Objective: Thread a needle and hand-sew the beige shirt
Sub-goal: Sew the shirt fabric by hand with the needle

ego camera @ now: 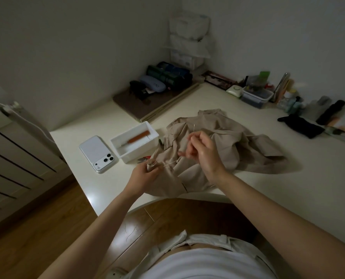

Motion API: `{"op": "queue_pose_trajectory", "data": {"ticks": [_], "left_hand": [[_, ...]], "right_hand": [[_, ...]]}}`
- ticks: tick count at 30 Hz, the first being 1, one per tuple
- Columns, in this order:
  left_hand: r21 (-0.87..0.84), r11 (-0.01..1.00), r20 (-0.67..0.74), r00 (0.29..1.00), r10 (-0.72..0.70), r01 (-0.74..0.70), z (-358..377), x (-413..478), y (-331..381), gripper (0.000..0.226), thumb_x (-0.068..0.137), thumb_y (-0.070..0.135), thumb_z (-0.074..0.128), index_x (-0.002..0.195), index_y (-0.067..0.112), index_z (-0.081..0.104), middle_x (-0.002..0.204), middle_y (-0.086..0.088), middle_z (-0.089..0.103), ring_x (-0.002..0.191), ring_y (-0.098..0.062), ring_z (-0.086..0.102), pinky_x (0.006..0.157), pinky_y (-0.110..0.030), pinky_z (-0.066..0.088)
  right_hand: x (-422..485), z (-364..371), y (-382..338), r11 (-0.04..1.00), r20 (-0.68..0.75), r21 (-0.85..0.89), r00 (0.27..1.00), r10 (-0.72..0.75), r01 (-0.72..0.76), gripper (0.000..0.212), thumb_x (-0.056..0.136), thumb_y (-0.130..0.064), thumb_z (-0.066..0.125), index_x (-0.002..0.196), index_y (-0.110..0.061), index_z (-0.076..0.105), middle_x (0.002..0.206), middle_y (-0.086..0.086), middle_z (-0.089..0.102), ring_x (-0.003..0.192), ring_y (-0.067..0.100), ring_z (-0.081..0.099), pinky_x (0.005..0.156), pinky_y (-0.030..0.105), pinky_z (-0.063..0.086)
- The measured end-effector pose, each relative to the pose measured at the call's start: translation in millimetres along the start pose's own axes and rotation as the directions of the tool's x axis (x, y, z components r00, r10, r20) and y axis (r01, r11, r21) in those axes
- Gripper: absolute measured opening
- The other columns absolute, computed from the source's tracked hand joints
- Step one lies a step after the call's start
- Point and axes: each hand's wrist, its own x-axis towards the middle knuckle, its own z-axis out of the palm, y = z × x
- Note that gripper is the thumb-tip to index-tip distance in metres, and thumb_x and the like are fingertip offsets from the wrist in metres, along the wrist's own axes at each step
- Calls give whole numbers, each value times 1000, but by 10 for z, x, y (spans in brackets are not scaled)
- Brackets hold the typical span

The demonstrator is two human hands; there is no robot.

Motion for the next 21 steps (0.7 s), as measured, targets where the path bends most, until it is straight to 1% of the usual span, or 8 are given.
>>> {"op": "queue_pose_trajectory", "data": {"ticks": [2,4,6,7,11,14,17,21], "left_hand": [[-10,1000,-17,1000,-2,2,-15,9,25,6,90,21,63,89,17,67,90,-6,67,87,-22,63,81,-37,49],[-42,999,-25,1000,0,-1,-27,8,69,20,87,29,65,90,9,67,89,-8,68,86,-22,63,81,-39,50],[-45,999,-33,999,2,-3,-38,20,86,37,79,39,62,94,5,67,90,-11,69,86,-23,64,80,-39,51],[-43,999,-36,999,-2,0,-37,30,85,35,81,37,63,94,5,67,90,-11,69,87,-24,65,80,-40,51],[-17,1000,-42,999,2,-3,-23,62,82,19,92,21,60,95,4,67,91,-12,69,86,-24,64,77,-37,51],[-7,1000,-22,1000,17,-18,-16,67,106,18,91,18,60,93,2,66,87,-12,68,81,-23,64,72,-34,51],[-7,999,-8,999,31,-31,-15,53,149,18,89,21,62,86,3,65,79,-10,66,75,-19,60,69,-33,48],[-3,1000,-2,1000,17,-17,-34,48,171,14,91,16,59,78,18,62,78,-6,65,77,-21,62,72,-35,50]], "right_hand": [[-14,-90,44,995,14,-100,1000,25,-23,20,102,-12,34,91,-11,51,60,-3,40,47,5,37,45,18,37],[-7,-201,139,936,-7,-343,997,80,-77,22,103,-17,33,91,-16,52,61,-5,39,48,6,33,44,19,28],[2,-317,241,798,-58,-582,986,154,-159,20,103,-22,34,95,-18,52,64,-4,42,51,7,35,46,18,29],[0,-366,277,740,-84,-644,980,179,-191,18,102,-24,36,98,-17,51,66,-3,43,52,8,37,47,18,30],[-5,-354,295,739,-23,-664,990,137,-117,17,95,-27,53,106,-14,55,66,-9,47,50,-2,44,51,10,37],[0,-190,276,737,116,-676,982,149,-32,28,90,-34,61,110,-14,60,58,-11,45,39,-2,40,43,9,31],[28,-75,313,718,168,-695,964,208,-34,28,88,-33,65,109,-16,61,60,-15,39,38,-10,42,41,5,31],[50,-29,389,703,165,-711,972,170,-2,10,90,-29,63,86,-19,65,68,-14,58,55,-12,54,56,5,40]]}}
